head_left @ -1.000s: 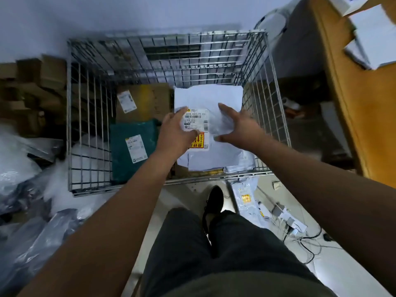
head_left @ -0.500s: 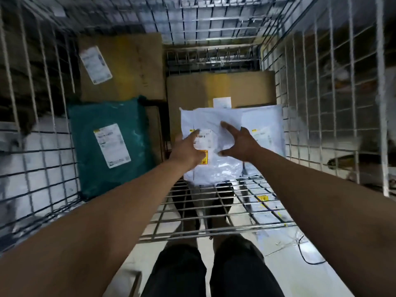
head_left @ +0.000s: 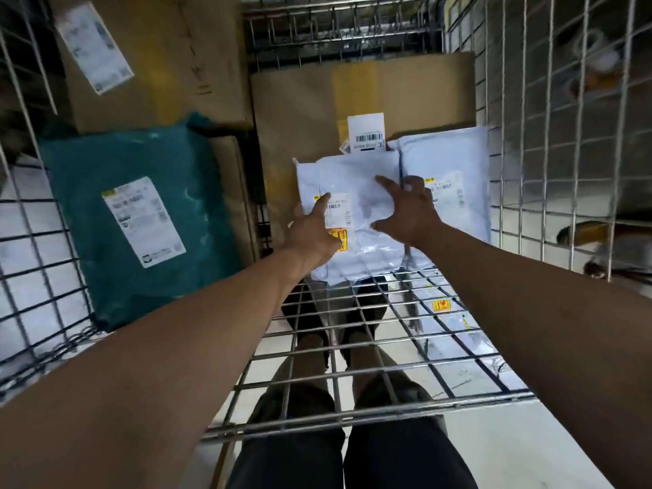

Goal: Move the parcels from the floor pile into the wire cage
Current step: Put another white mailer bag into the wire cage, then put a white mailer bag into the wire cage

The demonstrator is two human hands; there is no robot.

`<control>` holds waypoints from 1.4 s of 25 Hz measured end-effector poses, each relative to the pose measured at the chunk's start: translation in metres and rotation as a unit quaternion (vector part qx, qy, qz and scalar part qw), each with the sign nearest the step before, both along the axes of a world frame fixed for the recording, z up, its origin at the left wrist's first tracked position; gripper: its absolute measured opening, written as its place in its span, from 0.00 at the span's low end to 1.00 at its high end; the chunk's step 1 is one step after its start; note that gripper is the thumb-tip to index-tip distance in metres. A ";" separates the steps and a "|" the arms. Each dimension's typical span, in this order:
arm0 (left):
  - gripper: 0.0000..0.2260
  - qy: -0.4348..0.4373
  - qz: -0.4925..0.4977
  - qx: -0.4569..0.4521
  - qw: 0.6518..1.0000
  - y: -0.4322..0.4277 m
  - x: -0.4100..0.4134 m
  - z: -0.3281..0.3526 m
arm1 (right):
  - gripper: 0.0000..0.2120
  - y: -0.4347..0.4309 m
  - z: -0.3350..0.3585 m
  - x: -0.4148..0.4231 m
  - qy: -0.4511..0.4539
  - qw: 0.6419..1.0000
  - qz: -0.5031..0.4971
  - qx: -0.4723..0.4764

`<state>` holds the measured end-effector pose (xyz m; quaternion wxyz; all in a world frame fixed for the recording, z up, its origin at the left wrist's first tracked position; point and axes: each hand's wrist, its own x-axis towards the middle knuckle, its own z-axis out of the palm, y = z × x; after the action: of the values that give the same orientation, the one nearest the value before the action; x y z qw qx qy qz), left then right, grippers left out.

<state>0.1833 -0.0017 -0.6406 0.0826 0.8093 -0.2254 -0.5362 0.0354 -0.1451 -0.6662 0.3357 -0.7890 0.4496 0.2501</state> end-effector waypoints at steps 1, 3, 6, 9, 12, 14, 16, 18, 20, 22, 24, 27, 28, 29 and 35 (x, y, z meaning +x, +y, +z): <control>0.45 -0.009 -0.029 0.003 1.000 -0.001 -0.002 0.005 | 0.46 0.000 0.004 -0.001 -0.009 1.000 0.000 -0.002; 0.46 -0.020 -0.072 -0.014 0.997 -0.001 -0.003 0.015 | 0.46 0.000 0.014 -0.003 -0.027 1.000 0.000 0.010; 0.45 -0.041 -0.128 -0.064 0.989 -0.004 -0.002 0.038 | 0.47 0.000 0.038 -0.001 -0.040 0.998 0.001 0.039; 0.47 -0.067 -0.169 -0.092 0.979 -0.011 0.003 0.081 | 0.50 0.005 0.087 0.004 -0.054 0.997 -0.031 0.050; 0.49 -0.086 -0.192 -0.128 0.969 -0.021 0.008 0.142 | 0.49 0.013 0.156 0.004 -0.084 0.993 -0.070 0.038; 0.49 -0.093 -0.224 -0.140 0.960 -0.030 0.004 0.195 | 0.47 0.020 0.212 -0.006 -0.107 0.990 -0.095 0.015; 0.46 -0.109 -0.250 -0.163 0.948 -0.034 -0.008 0.249 | 0.45 0.029 0.264 -0.025 -0.128 0.985 -0.118 -0.002; 0.43 -0.138 -0.275 -0.187 0.933 -0.034 -0.027 0.297 | 0.43 0.042 0.306 -0.051 -0.160 0.975 -0.152 -0.023; 0.42 -0.150 -0.289 -0.211 0.921 -0.031 -0.053 0.333 | 0.41 0.055 0.341 -0.080 -0.187 0.963 -0.189 -0.051; 0.40 -0.142 -0.299 -0.245 0.911 -0.027 -0.087 0.361 | 0.37 0.069 0.365 -0.116 -0.201 0.950 -0.228 -0.074; 0.38 -0.112 -0.304 -0.281 0.903 -0.019 -0.134 0.381 | 0.34 0.085 0.383 -0.163 -0.224 0.932 -0.270 -0.093; 0.36 -0.077 -0.315 -0.327 0.888 -0.003 -0.210 0.390 | 0.31 0.116 0.393 -0.243 -0.223 0.914 -0.320 -0.114; 0.35 -0.068 -0.320 -0.332 0.885 0.004 -0.232 0.388 | 0.31 0.128 0.393 -0.265 -0.212 0.912 -0.330 -0.117; 0.35 -0.061 -0.330 -0.332 0.882 0.012 -0.251 0.382 | 0.31 0.140 0.390 -0.284 -0.201 0.911 -0.340 -0.117; 0.39 -0.060 -0.413 -0.264 0.870 0.059 -0.340 0.309 | 0.32 0.226 0.330 -0.383 -0.115 0.896 -0.425 -0.053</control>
<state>-0.1563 0.0570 -0.3311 0.0501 0.6208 -0.6767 -0.3926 -0.3475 0.0807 -0.3359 0.4172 -0.5628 0.7128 -0.0327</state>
